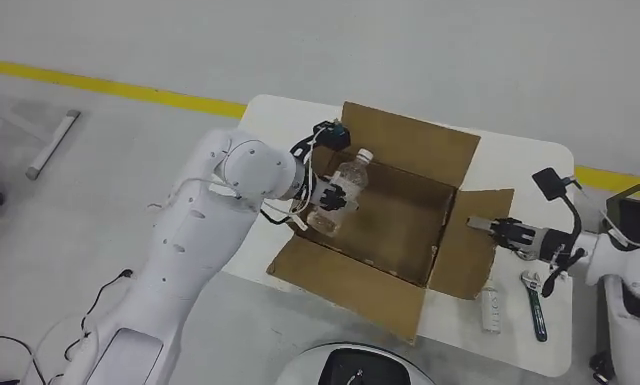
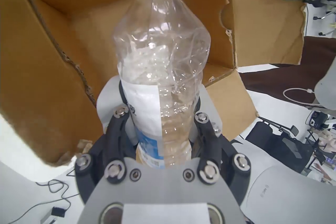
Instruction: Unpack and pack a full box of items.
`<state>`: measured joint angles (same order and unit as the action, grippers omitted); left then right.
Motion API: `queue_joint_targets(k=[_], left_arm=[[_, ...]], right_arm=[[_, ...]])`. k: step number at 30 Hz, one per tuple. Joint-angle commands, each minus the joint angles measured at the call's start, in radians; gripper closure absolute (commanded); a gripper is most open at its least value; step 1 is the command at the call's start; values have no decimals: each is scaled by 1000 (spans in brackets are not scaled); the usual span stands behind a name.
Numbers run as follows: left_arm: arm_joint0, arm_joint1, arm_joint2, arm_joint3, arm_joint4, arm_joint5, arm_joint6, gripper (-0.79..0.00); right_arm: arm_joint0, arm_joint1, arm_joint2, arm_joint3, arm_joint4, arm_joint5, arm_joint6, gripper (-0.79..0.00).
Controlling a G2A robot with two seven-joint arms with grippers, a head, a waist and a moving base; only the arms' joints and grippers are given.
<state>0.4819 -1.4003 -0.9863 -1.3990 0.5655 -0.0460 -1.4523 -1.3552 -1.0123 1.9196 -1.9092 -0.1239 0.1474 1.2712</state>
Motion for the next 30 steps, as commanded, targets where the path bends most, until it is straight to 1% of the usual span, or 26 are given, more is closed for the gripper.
queue_joint_targets(k=[1, 5, 11, 16, 17, 18, 19, 20, 23, 26, 30], left_arm=[[-6, -3, 17, 36, 8, 18, 19, 0], [-21, -8, 41, 86, 10, 32, 42, 0], [-21, -8, 41, 86, 10, 32, 42, 0], [-21, -8, 41, 86, 10, 32, 42, 0], [-21, -8, 41, 86, 10, 32, 42, 0], [-21, -8, 41, 86, 10, 32, 42, 0], [-10, -8, 41, 81, 6, 34, 65, 0], [-7, -9, 45, 70, -6, 29, 71, 0], [-17, -14, 63, 70, -14, 39, 83, 0], [-40, -26, 105, 111, -15, 54, 94, 0], [-88, -51, 185, 227, -7, 79, 85, 0]], right_arm=[[-13, 0, 20, -18, 27, 22, -29, -785], [-44, 5, 54, -64, 50, 54, -35, -785], [-89, 14, 109, -119, 47, 94, -43, -785], [-156, 16, 202, -169, 57, 94, -93, -785], [-169, 15, 219, -180, 55, 94, -110, -674], [-176, 15, 228, -189, 55, 93, -123, -326], [-190, 14, 246, -207, 57, 87, -152, -191], [-202, 13, 259, -224, 46, 80, -179, 0], [-233, 10, 278, -266, 18, 59, -248, 0], [-265, 5, 291, -307, -11, 43, -333, 0], [-306, -1, 294, -353, -40, 33, -415, 0]])
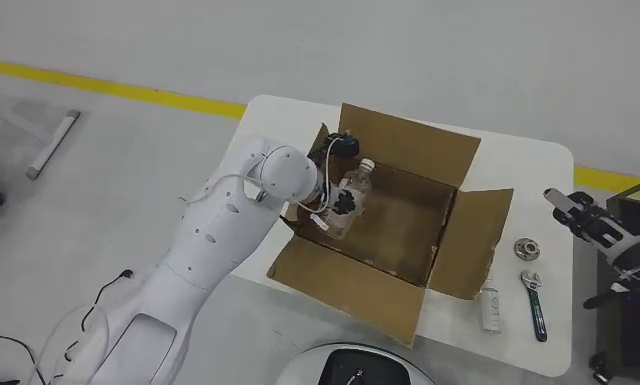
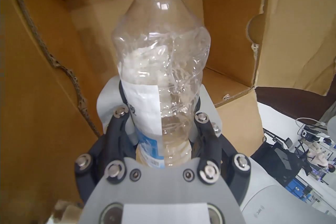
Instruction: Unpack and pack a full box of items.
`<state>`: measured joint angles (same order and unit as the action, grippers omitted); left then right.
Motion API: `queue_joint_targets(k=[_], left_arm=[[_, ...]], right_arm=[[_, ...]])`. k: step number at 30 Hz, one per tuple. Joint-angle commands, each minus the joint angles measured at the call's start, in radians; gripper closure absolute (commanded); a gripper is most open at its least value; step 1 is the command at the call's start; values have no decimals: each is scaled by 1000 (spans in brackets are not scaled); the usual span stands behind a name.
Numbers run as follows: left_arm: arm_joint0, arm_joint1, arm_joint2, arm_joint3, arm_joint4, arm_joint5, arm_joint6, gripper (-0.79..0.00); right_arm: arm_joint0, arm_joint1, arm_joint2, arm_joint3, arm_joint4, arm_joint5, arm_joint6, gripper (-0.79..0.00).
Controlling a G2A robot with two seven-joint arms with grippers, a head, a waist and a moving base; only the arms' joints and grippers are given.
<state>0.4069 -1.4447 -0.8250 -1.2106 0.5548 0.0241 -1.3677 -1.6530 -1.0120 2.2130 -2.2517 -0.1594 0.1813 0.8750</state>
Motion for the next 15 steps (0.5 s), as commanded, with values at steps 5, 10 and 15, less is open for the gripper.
queue_joint_targets(k=[5, 10, 15], left_arm=[[-72, -50, 104, 186, -19, 31, 47, 0], [-109, -88, 159, 298, -36, 43, 88, 0], [-117, -98, 171, 321, -41, 40, 95, 0]], right_arm=[[-51, -8, -1, -62, -24, -9, -89, 0], [-85, -13, -2, -98, -64, -27, -153, 0], [-98, -17, -22, -98, -96, -38, -212, 0]])
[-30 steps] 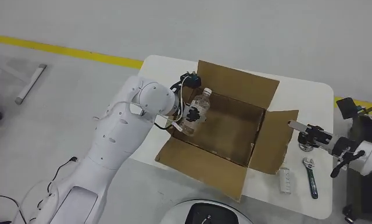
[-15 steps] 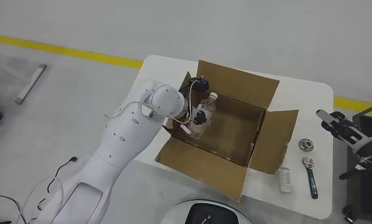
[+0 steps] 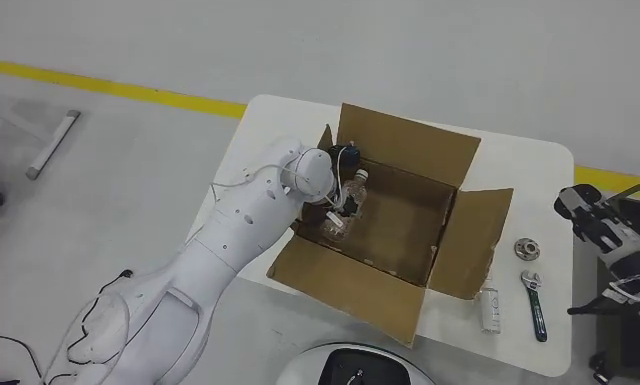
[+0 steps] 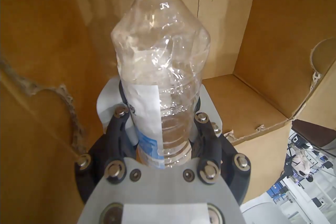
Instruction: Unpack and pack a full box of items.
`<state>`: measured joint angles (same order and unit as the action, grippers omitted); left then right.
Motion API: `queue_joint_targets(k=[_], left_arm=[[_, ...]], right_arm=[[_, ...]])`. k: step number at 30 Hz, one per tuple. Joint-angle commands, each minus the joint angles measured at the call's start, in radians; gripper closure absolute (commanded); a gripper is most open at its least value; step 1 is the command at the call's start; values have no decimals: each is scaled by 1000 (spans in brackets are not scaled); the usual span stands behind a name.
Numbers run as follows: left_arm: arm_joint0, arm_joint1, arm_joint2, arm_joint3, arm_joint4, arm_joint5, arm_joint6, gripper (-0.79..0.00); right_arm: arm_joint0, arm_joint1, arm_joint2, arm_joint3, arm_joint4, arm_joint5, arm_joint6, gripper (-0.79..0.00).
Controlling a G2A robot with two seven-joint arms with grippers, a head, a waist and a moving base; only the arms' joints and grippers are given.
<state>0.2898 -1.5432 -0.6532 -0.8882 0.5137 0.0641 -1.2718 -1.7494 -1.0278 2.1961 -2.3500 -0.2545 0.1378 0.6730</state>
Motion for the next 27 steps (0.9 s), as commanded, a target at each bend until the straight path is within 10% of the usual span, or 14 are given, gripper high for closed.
queue_joint_targets(k=[1, 22, 25, 27], left_arm=[[1, 1, -1, -2, 0, 0, -1, 0], [-2, -50, 45, 122, -18, 53, 54, -3], [-13, -70, 65, 157, -21, 51, 58, -382], [-21, -83, 75, 174, -24, 46, 58, -785]], right_arm=[[-1, -1, -5, 0, -1, 5, -10, 0], [-5, -4, -40, 0, -74, -37, -71, 0], [-3, -4, -41, 0, -81, -40, -71, 0], [-4, -4, -40, 0, -84, -38, -71, 0]])
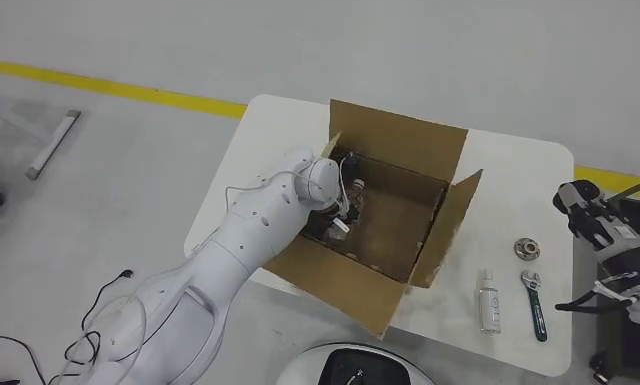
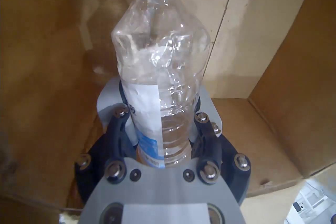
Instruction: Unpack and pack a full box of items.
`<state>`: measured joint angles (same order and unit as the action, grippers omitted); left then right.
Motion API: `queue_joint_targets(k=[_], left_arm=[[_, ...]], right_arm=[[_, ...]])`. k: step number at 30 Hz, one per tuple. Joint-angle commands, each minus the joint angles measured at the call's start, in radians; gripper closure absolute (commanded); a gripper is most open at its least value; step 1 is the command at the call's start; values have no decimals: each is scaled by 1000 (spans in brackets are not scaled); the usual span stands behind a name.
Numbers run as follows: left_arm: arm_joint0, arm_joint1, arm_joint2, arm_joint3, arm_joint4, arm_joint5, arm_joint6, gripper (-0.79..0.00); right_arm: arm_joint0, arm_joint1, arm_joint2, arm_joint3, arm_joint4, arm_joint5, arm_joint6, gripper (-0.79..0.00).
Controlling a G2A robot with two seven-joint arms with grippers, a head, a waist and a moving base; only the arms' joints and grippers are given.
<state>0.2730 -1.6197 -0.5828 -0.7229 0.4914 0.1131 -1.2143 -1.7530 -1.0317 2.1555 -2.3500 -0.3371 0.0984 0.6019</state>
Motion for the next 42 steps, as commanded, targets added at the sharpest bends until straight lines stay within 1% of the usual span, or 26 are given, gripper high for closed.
queue_joint_targets(k=[1, 6, 9, 10, 11, 12, 13, 14, 16, 18, 21, 23, 25, 27, 29, 31, 32, 33, 36, 38, 41, 42], left_arm=[[-10, -12, 8, 15, -3, -4, 2, -785], [-34, -30, 10, 41, -12, -18, 12, -785], [-46, -36, 14, 49, 5, -22, 21, -785], [-49, -37, 14, 50, 10, -23, 23, -785], [-52, -38, 14, 51, 15, -23, 24, -785], [-55, -38, 14, 52, 24, -22, 26, -785], [-56, -37, 13, 50, 31, -20, 27, -785], [-58, -36, 10, 45, 38, -19, 31, -785], [-64, -31, 5, 25, 58, -20, 34, -785], [-67, -22, -5, -14, 82, -27, 38, -785], [-64, 2, -30, -108, 137, -41, 46, -785], [-56, 24, -50, -193, 195, -38, 36, -785], [-34, 49, -87, -295, 235, -36, 14, -785], [-5, 78, -120, -403, 310, -32, -9, -785], [39, 106, -160, -511, 372, -49, -30, -785], [78, 133, -190, -618, 491, -41, -56, -785], [105, 143, -199, -665, 534, -37, -73, -785], [132, 151, -221, -707, 534, -38, -87, -785], [184, 176, -289, -782, 585, -53, -105, -785], [206, 188, -327, -803, 609, -68, -108, -785], [229, 198, -349, -830, 659, -87, -111, -785], [240, 200, -362, -839, 646, -88, -112, -785]], right_arm=[[-1, 0, 2, 0, -2, 1, 1, 0], [-3, -1, 2, 4, -5, 1, 17, 0], [1, 1, -13, 13, 37, -8, 62, 0], [4, 2, -15, 16, 41, -11, 78, -151], [7, 3, -19, 19, 48, -17, 96, -219], [12, 4, -25, 24, 64, -20, 111, -249], [17, 5, -28, 28, 75, -22, 125, -299], [22, 7, -31, 32, 85, -25, 140, -329], [33, 9, -35, 39, 98, -27, 161, -339], [41, 11, -40, 44, 109, -30, 180, -351], [51, 14, -45, 50, 106, -34, 194, -372], [55, 16, -50, 53, 101, -34, 200, -376], [56, 17, -55, 55, 94, -36, 202, -382], [58, 18, -60, 56, 93, -36, 201, -385], [59, 18, -64, 55, 93, -36, 200, -388], [59, 19, -69, 53, 95, -35, 199, -388], [59, 19, -71, 51, 95, -34, 198, -391], [59, 19, -72, 51, 96, -33, 198, -397], [59, 20, -79, 50, 97, -32, 195, -391], [59, 20, -82, 50, 100, -33, 192, -379], [57, 21, -85, 49, 100, -33, 191, -385], [56, 21, -86, 49, 100, -32, 191, -385]])
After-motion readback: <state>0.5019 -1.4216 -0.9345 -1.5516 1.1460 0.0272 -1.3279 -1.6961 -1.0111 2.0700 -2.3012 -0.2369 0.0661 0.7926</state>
